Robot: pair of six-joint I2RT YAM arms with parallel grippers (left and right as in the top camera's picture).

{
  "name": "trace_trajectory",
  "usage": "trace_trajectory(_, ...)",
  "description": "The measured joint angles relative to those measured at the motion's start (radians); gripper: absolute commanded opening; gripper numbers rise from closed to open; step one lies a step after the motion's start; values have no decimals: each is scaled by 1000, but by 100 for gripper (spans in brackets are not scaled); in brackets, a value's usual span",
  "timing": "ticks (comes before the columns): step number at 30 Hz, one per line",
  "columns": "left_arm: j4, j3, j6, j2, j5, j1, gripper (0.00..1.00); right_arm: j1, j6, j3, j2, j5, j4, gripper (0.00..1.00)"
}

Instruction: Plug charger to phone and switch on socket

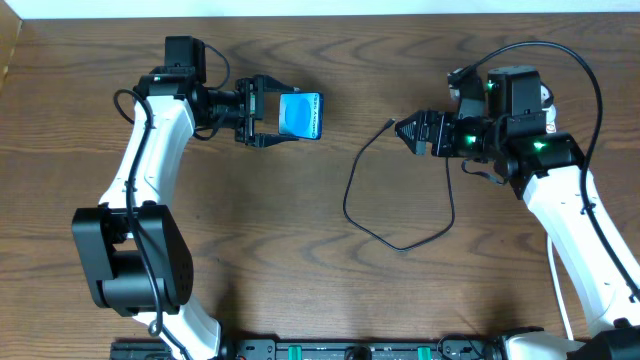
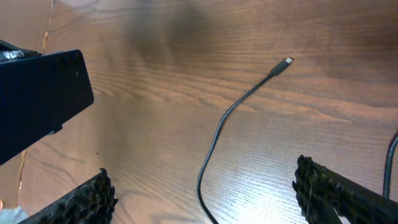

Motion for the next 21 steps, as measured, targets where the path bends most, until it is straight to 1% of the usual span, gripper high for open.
trace_trajectory(5, 0, 0, 0, 0, 0, 0, 65, 21, 1, 0, 0, 1, 29, 91)
trace_trajectory(10, 0, 0, 0, 0, -2, 0, 66, 64, 8, 0, 0, -1, 82, 89)
trace_trajectory(21, 0, 0, 0, 0, -81, -45, 65, 142, 131, 0, 2, -12, 290, 83)
